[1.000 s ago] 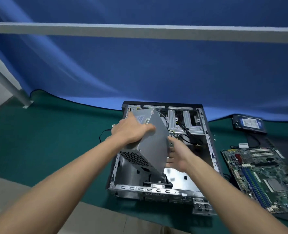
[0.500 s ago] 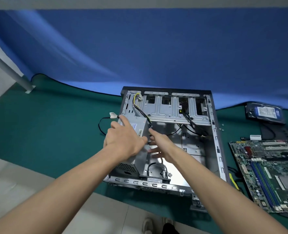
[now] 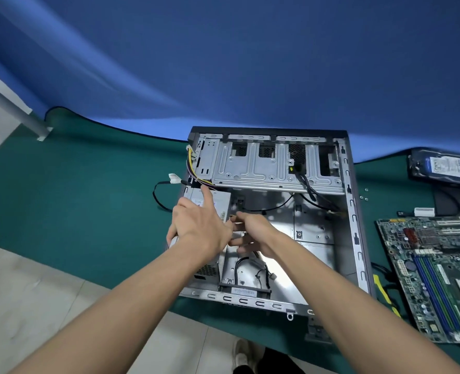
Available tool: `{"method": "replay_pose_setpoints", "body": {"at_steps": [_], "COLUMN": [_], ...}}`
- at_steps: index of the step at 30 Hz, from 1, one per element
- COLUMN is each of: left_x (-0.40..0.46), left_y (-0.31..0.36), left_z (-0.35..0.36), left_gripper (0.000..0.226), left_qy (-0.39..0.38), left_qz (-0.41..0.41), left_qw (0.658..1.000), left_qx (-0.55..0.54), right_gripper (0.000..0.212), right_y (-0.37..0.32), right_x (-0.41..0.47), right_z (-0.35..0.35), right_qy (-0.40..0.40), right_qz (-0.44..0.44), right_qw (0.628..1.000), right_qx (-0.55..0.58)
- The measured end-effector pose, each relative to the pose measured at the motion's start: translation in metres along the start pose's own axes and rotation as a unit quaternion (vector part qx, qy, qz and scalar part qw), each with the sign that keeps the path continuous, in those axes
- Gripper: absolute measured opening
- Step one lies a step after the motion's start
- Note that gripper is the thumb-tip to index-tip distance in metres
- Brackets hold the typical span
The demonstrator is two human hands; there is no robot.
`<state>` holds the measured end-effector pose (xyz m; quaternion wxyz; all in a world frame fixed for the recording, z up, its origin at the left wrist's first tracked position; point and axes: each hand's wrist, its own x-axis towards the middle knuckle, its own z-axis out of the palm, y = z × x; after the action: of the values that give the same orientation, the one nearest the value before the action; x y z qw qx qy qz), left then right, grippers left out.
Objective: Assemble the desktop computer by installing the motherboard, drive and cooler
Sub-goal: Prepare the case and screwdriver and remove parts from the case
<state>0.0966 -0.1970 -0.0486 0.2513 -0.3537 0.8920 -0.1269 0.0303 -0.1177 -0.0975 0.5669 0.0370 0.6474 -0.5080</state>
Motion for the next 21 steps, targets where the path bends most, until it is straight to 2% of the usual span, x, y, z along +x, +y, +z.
{"method": "replay_pose_setpoints", "body": {"at_steps": [15, 21], "left_x": [0.009, 0.013], "left_y": [0.016, 0.015], "left_z": [-0.002, -0.004], "left_gripper": [0.087, 0.088], "left_qy": [-0.021, 0.006], "left_qz": [0.001, 0.013], "left_qw": [0.995, 0.994], "left_qx": [0.097, 0.112], "right_gripper": [0.030, 0.035], "right_y": [-0.004, -0.006], "right_x": [0.010, 0.011], "right_z": [-0.001, 0.000], "right_qy": [-0.002, 0.009], "right_qz": [-0.006, -0.019], "right_qw": [1.000, 1.000], "right_qx": [0.004, -0.012]}}
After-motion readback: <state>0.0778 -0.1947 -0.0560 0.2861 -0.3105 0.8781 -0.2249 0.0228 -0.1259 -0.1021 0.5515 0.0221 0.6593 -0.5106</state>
